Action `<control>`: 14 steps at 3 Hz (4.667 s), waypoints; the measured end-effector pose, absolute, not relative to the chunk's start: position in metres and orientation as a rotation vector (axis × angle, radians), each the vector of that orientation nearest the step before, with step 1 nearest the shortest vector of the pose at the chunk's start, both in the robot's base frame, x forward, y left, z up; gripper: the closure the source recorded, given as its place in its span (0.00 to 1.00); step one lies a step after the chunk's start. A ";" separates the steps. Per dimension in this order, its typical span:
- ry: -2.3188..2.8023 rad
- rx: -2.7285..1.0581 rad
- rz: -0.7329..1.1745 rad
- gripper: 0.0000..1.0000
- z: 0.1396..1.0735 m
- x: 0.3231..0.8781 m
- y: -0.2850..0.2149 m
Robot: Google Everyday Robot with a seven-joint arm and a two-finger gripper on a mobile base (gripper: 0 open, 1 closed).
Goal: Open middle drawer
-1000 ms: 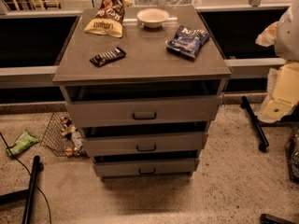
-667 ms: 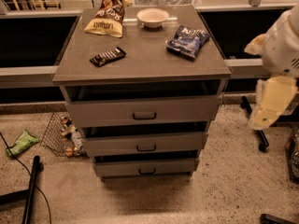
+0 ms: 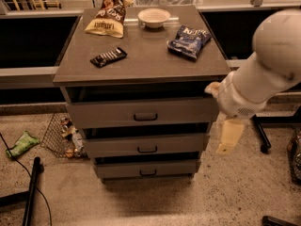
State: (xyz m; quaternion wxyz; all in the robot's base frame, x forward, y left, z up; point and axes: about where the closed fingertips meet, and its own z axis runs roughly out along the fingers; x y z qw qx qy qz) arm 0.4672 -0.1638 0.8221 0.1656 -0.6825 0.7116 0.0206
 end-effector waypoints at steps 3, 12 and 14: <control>2.054 -1.949 0.176 0.00 0.749 0.484 -0.147; 1.723 -2.220 0.273 0.00 0.476 0.564 -0.110; 1.753 -2.160 0.251 0.00 0.460 0.601 -0.103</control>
Offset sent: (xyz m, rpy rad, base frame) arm 0.0128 0.0155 -0.0515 0.0447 0.0409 0.0145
